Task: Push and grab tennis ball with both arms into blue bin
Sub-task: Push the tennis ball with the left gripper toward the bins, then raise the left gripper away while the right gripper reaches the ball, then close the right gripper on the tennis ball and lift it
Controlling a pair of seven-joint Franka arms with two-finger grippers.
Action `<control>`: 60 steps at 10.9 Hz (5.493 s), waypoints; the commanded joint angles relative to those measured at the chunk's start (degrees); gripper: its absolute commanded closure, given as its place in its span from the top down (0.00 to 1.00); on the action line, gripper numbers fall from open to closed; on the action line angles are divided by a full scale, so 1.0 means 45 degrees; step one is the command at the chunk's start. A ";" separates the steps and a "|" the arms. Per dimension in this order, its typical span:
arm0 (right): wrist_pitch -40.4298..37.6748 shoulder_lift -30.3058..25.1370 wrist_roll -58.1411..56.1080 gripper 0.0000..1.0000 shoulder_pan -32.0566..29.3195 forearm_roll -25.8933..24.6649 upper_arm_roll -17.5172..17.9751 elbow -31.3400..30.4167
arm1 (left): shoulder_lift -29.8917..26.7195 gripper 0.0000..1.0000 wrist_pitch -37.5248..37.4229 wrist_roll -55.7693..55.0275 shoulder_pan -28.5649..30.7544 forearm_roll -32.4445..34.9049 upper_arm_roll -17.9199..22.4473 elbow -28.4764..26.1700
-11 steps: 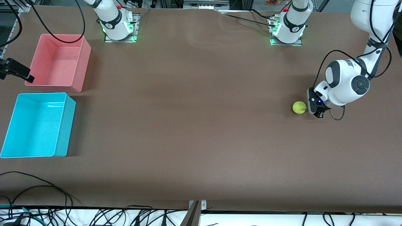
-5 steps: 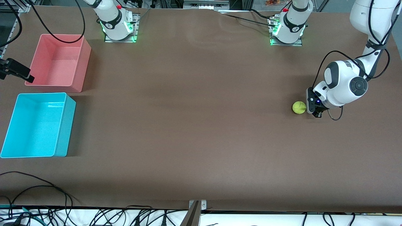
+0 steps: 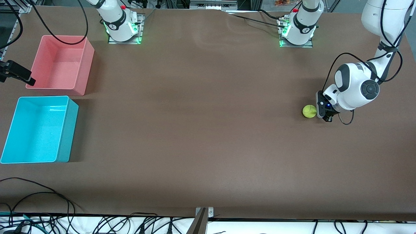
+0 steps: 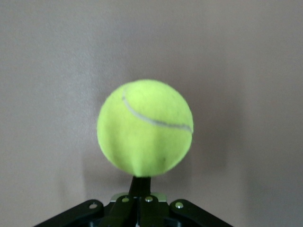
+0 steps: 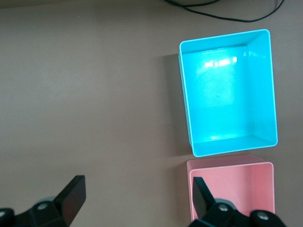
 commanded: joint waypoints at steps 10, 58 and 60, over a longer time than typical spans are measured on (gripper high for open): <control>-0.0170 0.0040 -0.0110 1.00 0.0013 0.0078 -0.0028 0.0174 | 0.0166 0.00 -0.0069 -0.8394 -0.1145 0.0152 -0.2997 0.0543; 0.7383 0.1446 -0.0207 0.97 0.0716 -0.3769 0.0521 -1.1462 | -0.6651 1.00 -1.6944 -1.9117 -0.0872 -0.0766 -0.1102 0.8550; 0.8224 0.1659 -0.0207 0.97 0.0716 -0.4001 0.0267 -1.1933 | -0.6612 1.00 -1.6905 -1.9369 -0.0872 -0.0786 -0.1180 0.8570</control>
